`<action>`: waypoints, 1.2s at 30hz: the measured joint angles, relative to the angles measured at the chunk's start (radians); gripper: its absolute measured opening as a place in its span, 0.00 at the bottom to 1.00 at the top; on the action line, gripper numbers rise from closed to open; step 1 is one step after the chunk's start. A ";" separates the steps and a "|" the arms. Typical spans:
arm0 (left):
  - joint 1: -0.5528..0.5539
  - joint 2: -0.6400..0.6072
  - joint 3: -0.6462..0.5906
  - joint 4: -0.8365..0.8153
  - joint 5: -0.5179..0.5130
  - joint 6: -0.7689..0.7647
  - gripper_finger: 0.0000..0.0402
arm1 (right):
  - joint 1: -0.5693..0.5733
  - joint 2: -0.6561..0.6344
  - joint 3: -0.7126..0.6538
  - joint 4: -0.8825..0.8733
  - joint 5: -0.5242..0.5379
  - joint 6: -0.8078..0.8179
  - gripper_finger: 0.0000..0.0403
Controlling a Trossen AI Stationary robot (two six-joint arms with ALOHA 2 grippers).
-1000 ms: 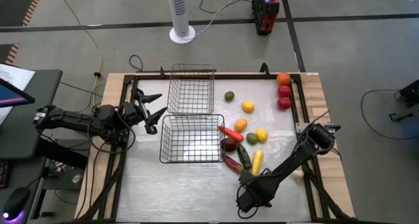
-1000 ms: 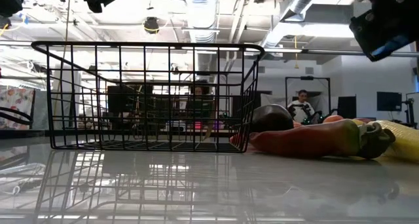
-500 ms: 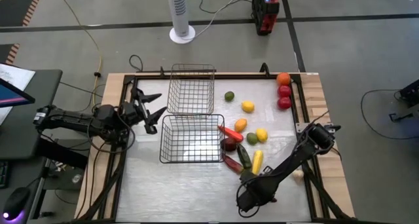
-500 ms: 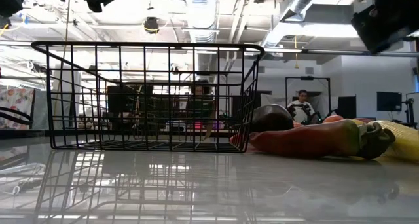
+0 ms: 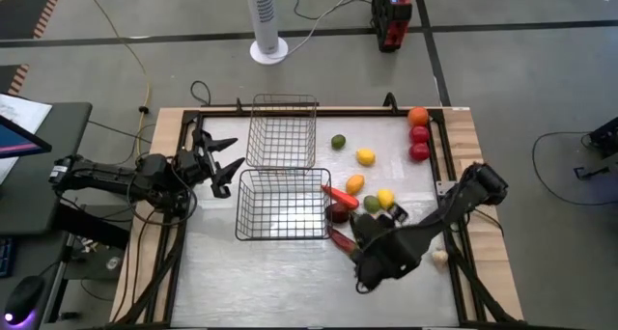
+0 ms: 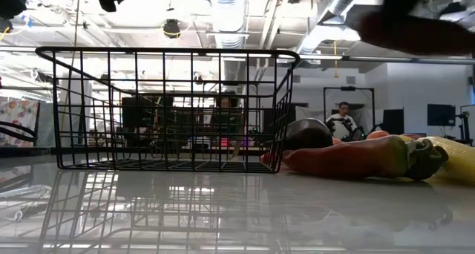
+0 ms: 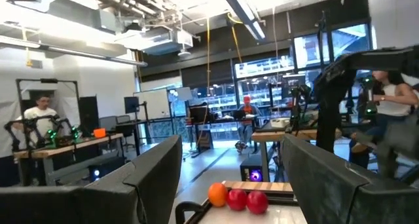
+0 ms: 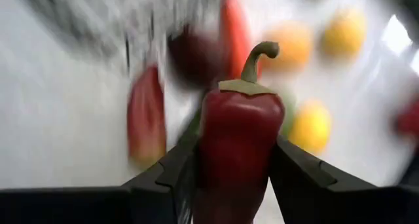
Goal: Sort produce into baskets
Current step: Put the bottom red chili pepper into the black wire basket, then put the red chili pepper into the black wire basket
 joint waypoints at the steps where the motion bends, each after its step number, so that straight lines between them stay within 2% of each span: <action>1: 0.000 0.000 0.011 -0.027 -0.014 -0.007 0.62 | -0.015 -0.007 0.000 0.036 0.075 -0.040 0.48; 3: 0.000 0.000 0.053 -0.119 -0.042 -0.029 0.62 | -0.050 -0.014 0.000 0.139 0.204 -0.148 0.49; 6: 0.000 0.001 0.144 -0.327 -0.054 -0.080 0.62 | -0.114 -0.015 0.000 0.354 0.263 -0.403 0.50; 9: 0.000 0.011 0.218 -0.481 -0.054 -0.124 0.62 | -0.179 -0.016 0.000 0.607 0.234 -0.686 0.50; 12: 0.000 0.006 0.235 -0.520 -0.049 -0.136 0.62 | -0.234 -0.016 0.000 0.813 0.187 -0.911 0.49; 15: 0.000 0.000 0.235 -0.543 -0.035 -0.135 0.62 | -0.285 -0.016 0.000 0.936 0.044 -1.037 0.50; 19: 0.000 0.000 0.235 -0.549 -0.033 -0.122 0.62 | -0.349 0.012 0.001 0.986 -0.118 -1.065 0.55; 23: 0.000 0.000 0.235 -0.552 -0.037 -0.120 0.62 | -0.392 0.056 -0.002 0.975 -0.211 -1.059 0.65; 25: 0.000 0.000 0.235 -0.554 -0.041 -0.120 0.62 | -0.402 0.062 -0.003 0.957 -0.218 -1.050 0.70; 30: 0.000 0.000 0.235 -0.561 -0.042 -0.127 0.62 | -0.392 0.053 -0.002 0.889 -0.199 -1.041 0.77; 36: 0.000 0.000 0.235 -0.583 -0.048 -0.134 0.62 | -0.295 -0.055 0.001 0.605 0.012 -0.887 0.77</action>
